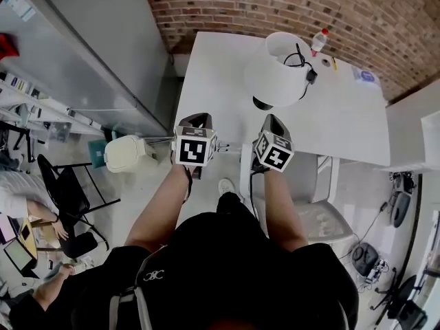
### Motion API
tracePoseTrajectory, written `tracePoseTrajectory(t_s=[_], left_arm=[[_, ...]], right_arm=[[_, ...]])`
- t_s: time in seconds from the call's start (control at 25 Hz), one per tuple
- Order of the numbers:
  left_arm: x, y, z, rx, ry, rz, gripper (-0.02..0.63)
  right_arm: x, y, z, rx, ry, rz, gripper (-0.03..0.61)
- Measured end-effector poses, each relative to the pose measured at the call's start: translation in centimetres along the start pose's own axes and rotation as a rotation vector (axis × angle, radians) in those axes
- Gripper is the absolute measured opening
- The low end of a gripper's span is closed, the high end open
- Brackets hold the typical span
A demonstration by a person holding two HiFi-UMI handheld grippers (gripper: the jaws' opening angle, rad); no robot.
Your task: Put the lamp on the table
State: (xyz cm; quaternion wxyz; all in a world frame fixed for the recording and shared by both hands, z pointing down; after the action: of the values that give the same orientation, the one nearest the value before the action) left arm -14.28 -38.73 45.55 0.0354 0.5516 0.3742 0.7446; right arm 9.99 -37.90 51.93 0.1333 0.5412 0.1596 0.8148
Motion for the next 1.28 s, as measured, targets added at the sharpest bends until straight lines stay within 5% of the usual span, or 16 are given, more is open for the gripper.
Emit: tracePoseTrajectory(t_s=[0.48,1.28], left_arm=[[-0.5,-7.3,1.5,0.033,-0.031,0.193,0.0],[3.0,-15.5,2.0,0.053,-0.017,0.301,0.0]], right_arm=[[-4.8,-10.6,-8.6,-0.194,-0.087,0.122,-0.002],[-1.8,-18.6,-14.0,-0.167,-0.226,0.17,-0.002]])
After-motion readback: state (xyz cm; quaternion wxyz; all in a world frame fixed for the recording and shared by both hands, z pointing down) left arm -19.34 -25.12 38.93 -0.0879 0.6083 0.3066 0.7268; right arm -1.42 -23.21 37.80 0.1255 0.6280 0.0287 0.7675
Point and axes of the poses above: the fingertips, and each gripper's own axes: y forward along the fingers, z to its right, x out of its underside, the point moved 10 cm from there along -y, backward along the fingers, and after that the axes turned 11 degrees about y, right-handed, at the moved point
